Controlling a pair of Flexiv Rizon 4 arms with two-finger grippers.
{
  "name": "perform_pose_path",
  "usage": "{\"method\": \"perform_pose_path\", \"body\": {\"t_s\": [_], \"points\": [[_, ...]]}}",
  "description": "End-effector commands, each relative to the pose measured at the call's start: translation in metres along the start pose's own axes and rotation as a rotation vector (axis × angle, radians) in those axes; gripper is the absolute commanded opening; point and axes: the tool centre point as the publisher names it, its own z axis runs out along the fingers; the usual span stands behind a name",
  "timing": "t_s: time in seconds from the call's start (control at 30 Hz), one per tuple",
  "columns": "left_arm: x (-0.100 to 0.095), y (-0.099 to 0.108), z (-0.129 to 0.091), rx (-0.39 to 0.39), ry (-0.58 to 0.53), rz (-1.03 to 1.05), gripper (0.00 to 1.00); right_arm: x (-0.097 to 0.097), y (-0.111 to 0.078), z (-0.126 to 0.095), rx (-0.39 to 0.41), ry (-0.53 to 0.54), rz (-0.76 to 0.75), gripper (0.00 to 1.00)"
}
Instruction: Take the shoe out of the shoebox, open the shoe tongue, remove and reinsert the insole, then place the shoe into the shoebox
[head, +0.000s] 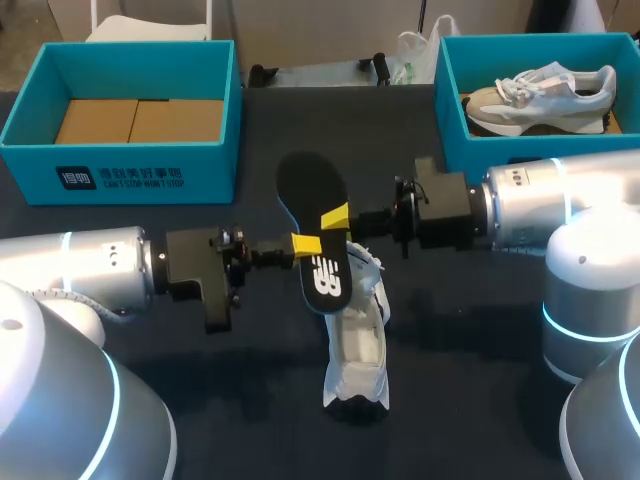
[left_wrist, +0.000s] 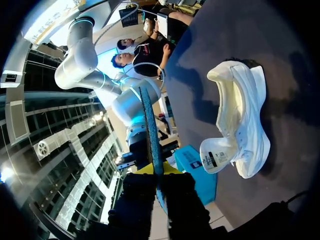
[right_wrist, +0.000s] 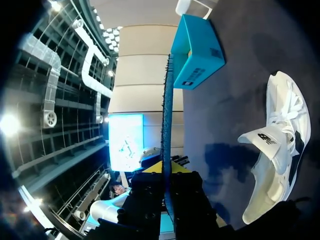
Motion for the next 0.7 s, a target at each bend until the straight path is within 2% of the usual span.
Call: {"method": "perform_pose_path", "body": {"t_s": [0.03, 0.17, 0.43, 0.7], "points": [[-0.002, -0.001, -0.009, -0.001, 0.032, -0.011, 1.00, -0.002, -0.003, 0.003, -0.009, 0.001, 0.000, 0.00], [-0.010, 0.004, -0.029, -0.021, 0.040, -0.040, 1.00, -0.008, -0.005, 0.002, -0.016, 0.007, 0.002, 0.00], [-0.022, 0.020, -0.072, 0.080, 0.147, -0.018, 1.00, -0.020, -0.005, 0.005, -0.016, 0.003, 0.009, 0.00], [-0.023, 0.022, -0.074, 0.079, 0.156, 0.004, 1.00, -0.025, -0.005, 0.006, -0.014, -0.005, 0.016, 0.00]]}}
